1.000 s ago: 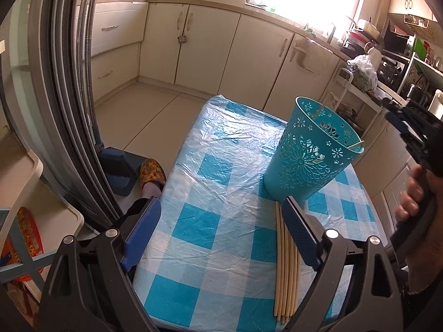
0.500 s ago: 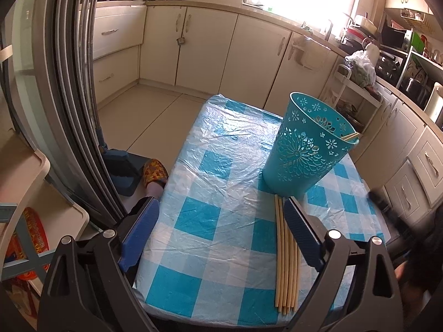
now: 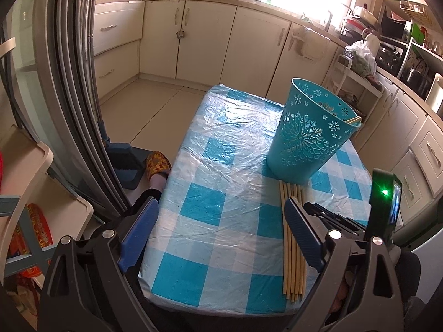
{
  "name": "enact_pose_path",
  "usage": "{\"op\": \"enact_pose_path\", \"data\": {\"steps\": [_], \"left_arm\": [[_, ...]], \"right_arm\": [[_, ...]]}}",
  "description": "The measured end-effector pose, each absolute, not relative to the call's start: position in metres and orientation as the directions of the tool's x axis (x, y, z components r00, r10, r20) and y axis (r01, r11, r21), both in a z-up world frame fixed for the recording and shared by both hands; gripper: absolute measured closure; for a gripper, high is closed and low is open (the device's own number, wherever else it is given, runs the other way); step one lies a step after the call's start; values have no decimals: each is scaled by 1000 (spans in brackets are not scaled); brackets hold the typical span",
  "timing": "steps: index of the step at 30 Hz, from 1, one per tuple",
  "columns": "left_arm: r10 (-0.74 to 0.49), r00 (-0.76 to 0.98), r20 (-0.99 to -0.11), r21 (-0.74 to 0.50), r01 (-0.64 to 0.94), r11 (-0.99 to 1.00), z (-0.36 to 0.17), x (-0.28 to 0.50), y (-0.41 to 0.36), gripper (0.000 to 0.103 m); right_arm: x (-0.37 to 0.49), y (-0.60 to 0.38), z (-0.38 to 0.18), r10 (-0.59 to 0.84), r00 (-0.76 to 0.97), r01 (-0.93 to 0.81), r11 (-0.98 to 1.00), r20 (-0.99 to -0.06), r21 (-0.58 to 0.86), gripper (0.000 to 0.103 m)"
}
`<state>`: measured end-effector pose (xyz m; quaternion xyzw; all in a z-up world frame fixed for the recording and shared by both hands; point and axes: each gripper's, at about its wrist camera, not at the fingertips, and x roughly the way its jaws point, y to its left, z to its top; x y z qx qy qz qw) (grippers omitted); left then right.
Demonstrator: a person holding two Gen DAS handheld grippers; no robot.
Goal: Organize utensils
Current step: 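Return both tools to the chopsticks and grasp one chopstick with each tool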
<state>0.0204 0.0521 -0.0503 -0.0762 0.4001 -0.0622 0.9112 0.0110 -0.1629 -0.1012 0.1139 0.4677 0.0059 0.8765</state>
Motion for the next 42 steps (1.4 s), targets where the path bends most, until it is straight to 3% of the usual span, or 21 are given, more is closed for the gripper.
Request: {"op": "enact_pose_path", "data": {"steps": [10, 20, 27, 42], "left_arm": [[-179, 594, -784, -125, 131, 983, -80, 42, 19, 13], [-143, 490, -860, -51, 195, 979, -131, 91, -36, 13], [-75, 480, -874, 24, 196, 980, -143, 107, -51, 13], [-44, 474, -880, 59, 201, 978, -143, 114, -61, 13]], "right_arm": [[4, -175, -102, 92, 561, 30, 991, -823, 131, 96], [-15, -208, -107, 189, 598, 21, 968, -779, 252, 96], [-13, -215, -108, 237, 600, 25, 949, -764, 313, 96], [-14, -221, -108, 268, 603, 26, 935, -752, 354, 96]]}}
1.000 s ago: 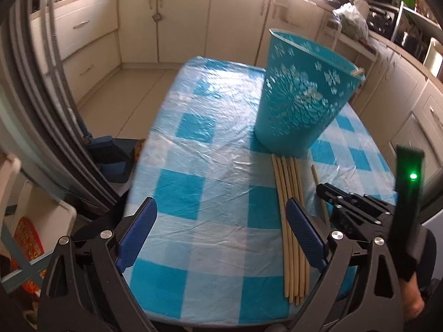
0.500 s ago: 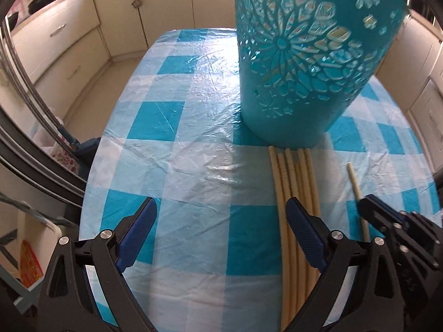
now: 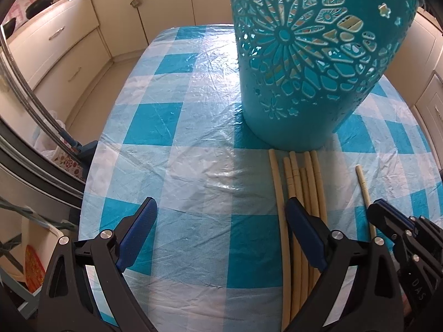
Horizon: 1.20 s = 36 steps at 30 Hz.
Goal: Organize utensils
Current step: 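Return both tools to the chopsticks and grasp one chopstick with each tool, then carry the chopstick in the left tool over the basket and release it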
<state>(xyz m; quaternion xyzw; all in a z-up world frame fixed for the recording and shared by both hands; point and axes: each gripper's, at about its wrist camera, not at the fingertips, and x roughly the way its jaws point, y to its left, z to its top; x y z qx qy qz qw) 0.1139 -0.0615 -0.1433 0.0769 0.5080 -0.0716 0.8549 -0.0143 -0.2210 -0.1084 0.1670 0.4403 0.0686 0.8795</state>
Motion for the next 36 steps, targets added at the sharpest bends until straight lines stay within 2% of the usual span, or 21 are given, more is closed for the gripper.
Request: {"op": "enact_pose_path", "data": {"steps": [4, 6, 9, 12, 14, 16, 17, 24, 26, 30, 36], "left_arm": [[-42, 471, -881, 62, 204, 977, -145, 117, -60, 16], [-53, 473, -880, 56, 213, 975, -146, 120, -60, 20], [-84, 472, -878, 38, 243, 969, -145, 125, -62, 32], [-115, 468, -876, 22, 277, 961, -143, 127, -68, 48], [-133, 464, -876, 16, 303, 953, -142, 127, -73, 70], [-148, 454, -879, 10, 327, 945, -141, 127, -76, 82], [-154, 447, -881, 5, 335, 942, -140, 127, -77, 85], [-144, 424, -894, 12, 345, 939, -140, 127, -76, 84], [-162, 413, -896, -3, 359, 933, -139, 127, -77, 95], [-197, 394, -898, -46, 362, 931, -142, 133, -71, 97], [-195, 393, -899, -34, 380, 924, -142, 130, -72, 97]], "right_arm": [[-14, -221, -108, 263, 601, 26, 938, -755, 347, 96], [-14, -221, -107, 256, 596, 27, 941, -761, 337, 96], [-10, -217, -106, 237, 586, 30, 949, -775, 313, 96], [-5, -211, -105, 208, 580, 22, 963, -788, 270, 96], [0, -207, -105, 188, 576, 11, 971, -795, 238, 96], [4, -205, -105, 176, 573, 2, 976, -801, 216, 96], [5, -204, -105, 171, 570, -1, 978, -803, 208, 96], [6, -205, -106, 188, 559, -17, 976, -808, 216, 96], [6, -208, -106, 197, 556, -17, 974, -807, 227, 96], [5, -213, -106, 213, 555, -15, 969, -804, 247, 96], [6, -209, -106, 208, 554, -30, 973, -806, 231, 96]]}}
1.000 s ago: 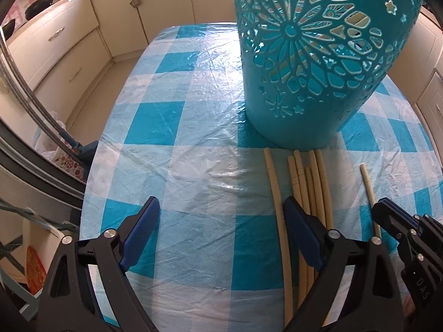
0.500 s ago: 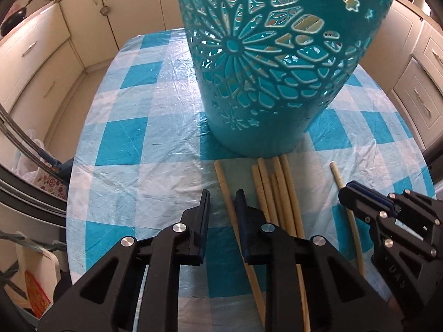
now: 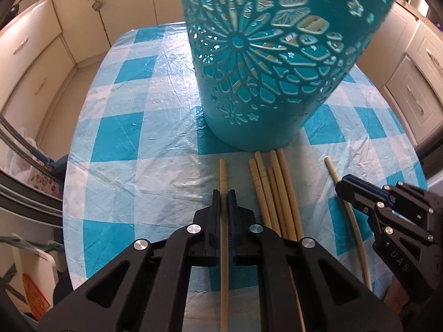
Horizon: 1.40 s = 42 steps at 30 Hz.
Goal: Organize utensils
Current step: 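Carry the chopstick in the left tool over the basket and release it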
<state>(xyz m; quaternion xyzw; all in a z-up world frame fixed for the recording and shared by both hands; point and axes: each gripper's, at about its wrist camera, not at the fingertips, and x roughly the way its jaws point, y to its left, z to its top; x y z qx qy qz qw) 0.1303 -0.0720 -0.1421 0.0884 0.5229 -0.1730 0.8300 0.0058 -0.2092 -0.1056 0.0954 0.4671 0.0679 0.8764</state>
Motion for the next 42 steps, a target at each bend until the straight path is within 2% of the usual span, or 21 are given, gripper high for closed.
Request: {"op": "enact_pose_path", "data": {"steps": [3, 13, 21, 42], "left_arm": [[-207, 390, -897, -44, 386, 921, -141, 126, -70, 98], [-243, 456, -856, -53, 390, 919, -106, 89, -53, 97], [-286, 516, -808, -67, 401, 914, -77, 73, -41, 97], [-459, 626, -630, -190, 449, 873, 33, 47, -7, 98]], "right_arm": [[3, -207, -106, 203, 574, -42, 975, -793, 219, 97], [3, -220, -108, 265, 575, -23, 951, -774, 309, 97], [1, -222, -107, 258, 579, -26, 954, -774, 298, 97], [1, -224, -107, 272, 579, -23, 948, -769, 318, 97]]}}
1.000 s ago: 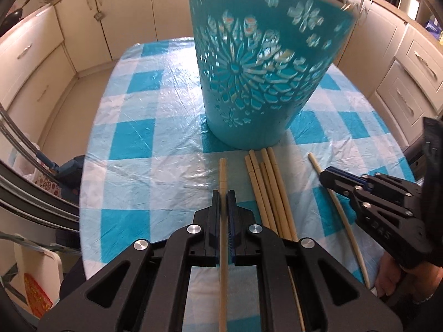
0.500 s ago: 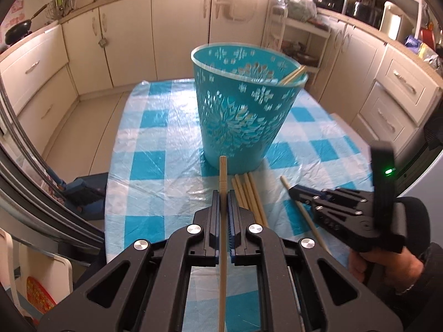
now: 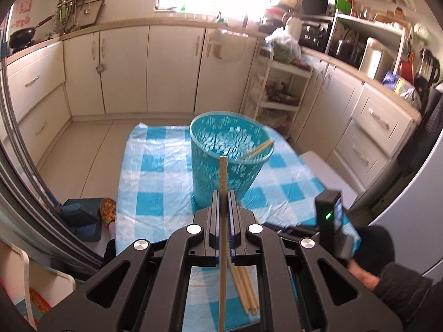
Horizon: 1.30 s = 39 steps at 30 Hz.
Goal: Organize utensils
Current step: 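Carry the chopstick in the left tool over the basket and release it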
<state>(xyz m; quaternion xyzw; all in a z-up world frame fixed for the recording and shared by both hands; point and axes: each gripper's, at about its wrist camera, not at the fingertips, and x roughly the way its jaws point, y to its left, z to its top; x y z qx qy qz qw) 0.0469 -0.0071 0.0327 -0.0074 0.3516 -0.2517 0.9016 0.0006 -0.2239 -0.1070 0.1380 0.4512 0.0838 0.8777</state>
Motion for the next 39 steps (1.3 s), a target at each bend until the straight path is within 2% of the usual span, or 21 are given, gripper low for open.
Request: {"op": "enact_pose_path", "data": {"steps": [5, 14, 21, 26, 39], "left_arm": [[-506, 676, -535, -220, 467, 857, 65, 52, -8, 98], [-473, 810, -348, -197, 430, 881, 112, 91, -37, 97], [-398, 873, -282, -184, 358, 915, 110, 144, -68, 97], [-347, 890, -295, -168, 309, 936, 87, 178, -85, 97], [-292, 832, -472, -71, 294, 953, 12, 194, -101, 97]], "right_arm": [[1, -224, -107, 276, 579, -22, 946, -767, 324, 97], [1, -226, -107, 285, 578, -21, 942, -764, 336, 97], [1, -228, -107, 290, 578, -21, 940, -763, 341, 97], [1, -227, -107, 294, 578, -22, 938, -761, 346, 97], [1, -227, -107, 297, 578, -21, 937, -761, 349, 97]]}}
